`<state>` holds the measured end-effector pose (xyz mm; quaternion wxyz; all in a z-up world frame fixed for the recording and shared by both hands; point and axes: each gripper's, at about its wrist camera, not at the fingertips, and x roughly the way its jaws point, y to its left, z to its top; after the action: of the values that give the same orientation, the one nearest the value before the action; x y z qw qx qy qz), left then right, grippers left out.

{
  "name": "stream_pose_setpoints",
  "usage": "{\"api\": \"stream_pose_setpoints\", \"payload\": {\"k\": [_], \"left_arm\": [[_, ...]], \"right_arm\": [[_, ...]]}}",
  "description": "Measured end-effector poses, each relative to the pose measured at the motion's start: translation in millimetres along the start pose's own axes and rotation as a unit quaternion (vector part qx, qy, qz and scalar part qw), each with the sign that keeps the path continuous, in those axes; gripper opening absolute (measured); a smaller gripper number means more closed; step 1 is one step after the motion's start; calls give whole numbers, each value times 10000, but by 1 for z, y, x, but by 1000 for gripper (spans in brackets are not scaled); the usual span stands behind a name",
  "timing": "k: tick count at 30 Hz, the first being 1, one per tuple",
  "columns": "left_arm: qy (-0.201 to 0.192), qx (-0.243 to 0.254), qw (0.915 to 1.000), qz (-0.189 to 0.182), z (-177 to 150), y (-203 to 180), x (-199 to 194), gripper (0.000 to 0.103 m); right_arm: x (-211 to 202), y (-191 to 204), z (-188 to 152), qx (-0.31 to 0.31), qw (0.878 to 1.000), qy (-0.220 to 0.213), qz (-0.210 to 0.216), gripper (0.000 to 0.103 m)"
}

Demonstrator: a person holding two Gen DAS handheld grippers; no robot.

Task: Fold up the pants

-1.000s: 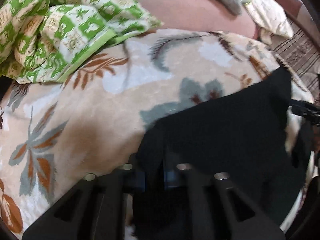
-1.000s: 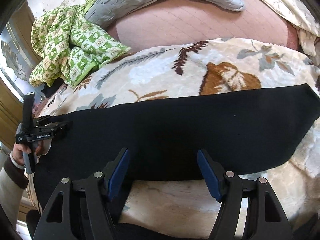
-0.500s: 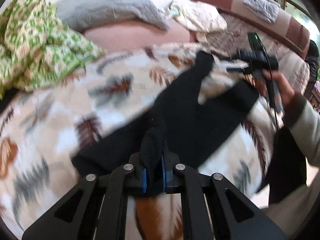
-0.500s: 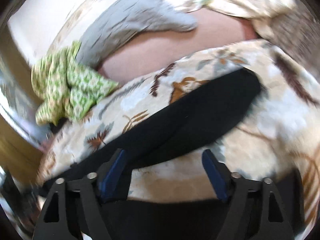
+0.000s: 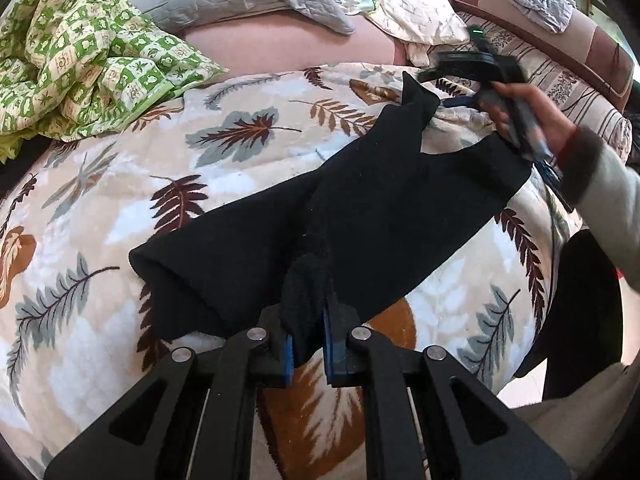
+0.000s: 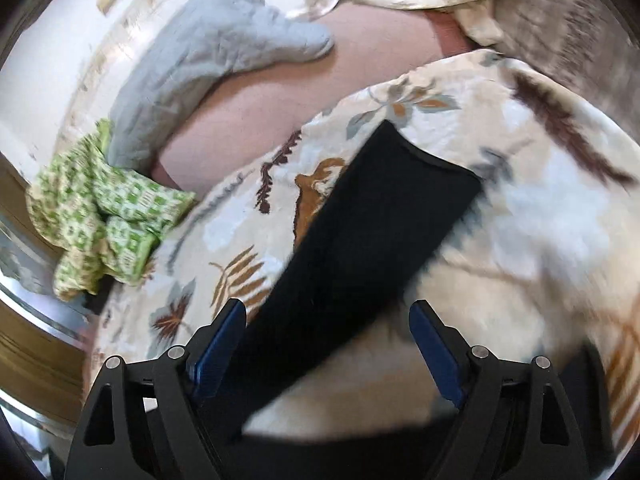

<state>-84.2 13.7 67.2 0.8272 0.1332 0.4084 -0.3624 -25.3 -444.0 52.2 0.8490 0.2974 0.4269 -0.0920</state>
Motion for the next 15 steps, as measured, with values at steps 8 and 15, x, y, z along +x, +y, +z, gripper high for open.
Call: {"api": "stream_pose_setpoints", "payload": {"k": [8,15], "left_arm": [[-167,-33,9998,99,6,11,-7,9],[-146,81,9996,212,-3,21,-13,12]], "right_arm": [[15,-5,-6,14,9998,177,-78,4],[-99,-56,-83,-6,9999,-70,115,5]]}}
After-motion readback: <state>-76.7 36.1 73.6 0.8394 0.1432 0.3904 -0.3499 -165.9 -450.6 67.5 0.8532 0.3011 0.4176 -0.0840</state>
